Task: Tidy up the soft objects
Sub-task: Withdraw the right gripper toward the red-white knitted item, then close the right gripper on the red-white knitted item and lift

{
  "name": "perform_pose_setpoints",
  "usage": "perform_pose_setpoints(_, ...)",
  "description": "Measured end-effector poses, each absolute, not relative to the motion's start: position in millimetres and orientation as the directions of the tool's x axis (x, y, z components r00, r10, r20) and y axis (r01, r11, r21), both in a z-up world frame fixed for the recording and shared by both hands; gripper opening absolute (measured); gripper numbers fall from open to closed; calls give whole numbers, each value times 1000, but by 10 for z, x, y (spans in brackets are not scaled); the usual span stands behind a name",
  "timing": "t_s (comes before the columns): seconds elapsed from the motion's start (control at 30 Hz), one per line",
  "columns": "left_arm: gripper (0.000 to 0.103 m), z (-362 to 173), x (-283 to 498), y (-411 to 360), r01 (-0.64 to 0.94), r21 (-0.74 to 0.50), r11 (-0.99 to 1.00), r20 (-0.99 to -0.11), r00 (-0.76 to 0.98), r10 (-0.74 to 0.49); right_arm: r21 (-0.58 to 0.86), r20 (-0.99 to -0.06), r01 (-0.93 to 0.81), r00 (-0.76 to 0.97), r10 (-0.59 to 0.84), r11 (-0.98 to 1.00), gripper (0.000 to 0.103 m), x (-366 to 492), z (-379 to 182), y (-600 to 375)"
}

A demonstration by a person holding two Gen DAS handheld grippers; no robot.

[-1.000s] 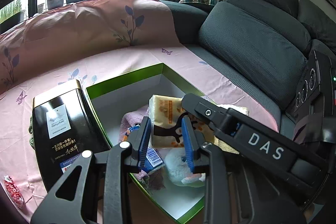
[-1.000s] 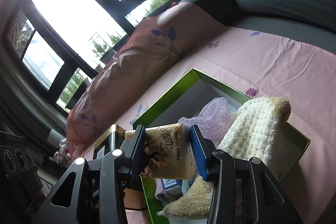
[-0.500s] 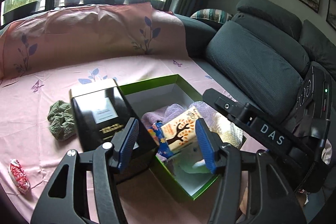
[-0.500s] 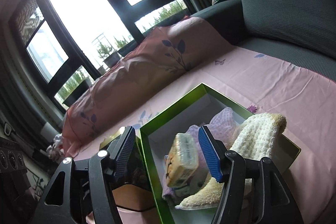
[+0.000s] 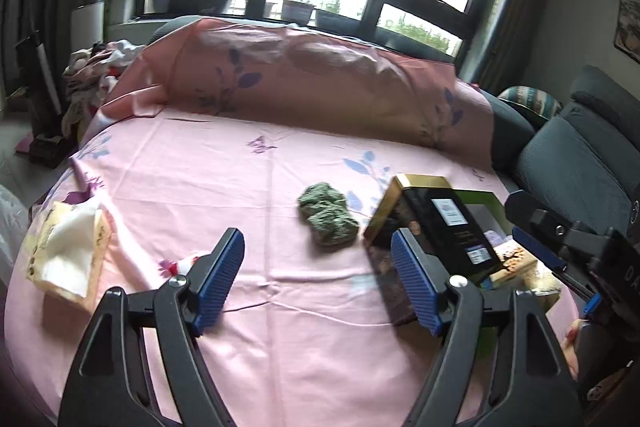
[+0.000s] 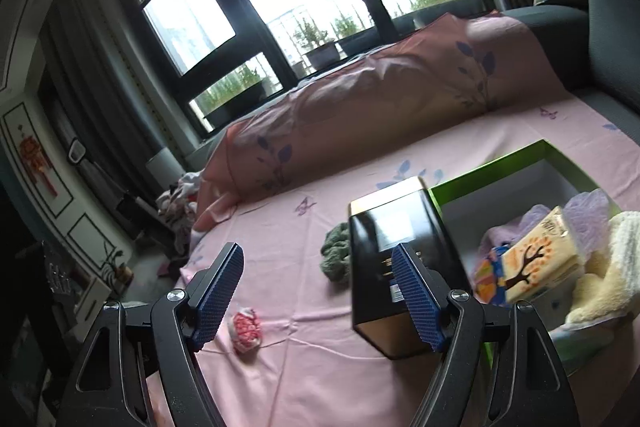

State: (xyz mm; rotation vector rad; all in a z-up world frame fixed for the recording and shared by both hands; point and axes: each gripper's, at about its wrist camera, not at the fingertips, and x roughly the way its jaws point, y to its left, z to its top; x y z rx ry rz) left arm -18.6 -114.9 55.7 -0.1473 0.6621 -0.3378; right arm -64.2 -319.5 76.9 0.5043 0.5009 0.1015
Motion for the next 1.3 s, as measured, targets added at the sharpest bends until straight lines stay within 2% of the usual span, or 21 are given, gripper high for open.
perform_pose_setpoints(0.17,76,233,-73,-662,103,-188,977,-628,752,-200,415,-529,-8,811,249,910,78,-340,639,-2567)
perform_pose_setpoints(0.3,74,-59,90,-310,16,-203,979,-677,720,-152,397,-590,-47,751,295,917,78,-79,467,-2172)
perform_pose_setpoints(0.47,74,-364,292,-137,2,-275,961,-746,631,-215,428,-682,-66,631,370,901,78,313,87,-1842)
perform_pose_setpoints(0.63,72,-485,395,-203,44,-279,959,-767,591,-250,472,-725,-49,546,420,880,78,623,-244,-1685)
perform_pose_setpoints(0.7,63,-562,445,-223,58,-301,952,-779,561,-281,491,-733,-47,518,441,870,73,711,-359,-1638)
perform_pose_setpoints(0.87,51,-723,547,-319,89,-363,928,-792,495,-357,490,-767,-48,451,456,871,56,922,-593,-1489)
perform_pose_setpoints(0.93,43,-723,544,-356,100,-373,923,-789,490,-372,498,-763,-62,442,471,865,52,958,-645,-1448)
perform_pose_setpoints(1.0,29,-714,536,-394,125,-392,911,-779,482,-401,526,-749,-76,429,504,847,48,985,-671,-1441)
perform_pose_setpoints(1.17,24,-693,523,-412,135,-400,906,-775,477,-414,585,-719,-68,418,555,808,40,989,-722,-1472)
perform_pose_setpoints(1.3,22,-617,449,-431,162,-391,906,-765,490,-418,592,-704,-83,432,564,802,39,926,-650,-1465)
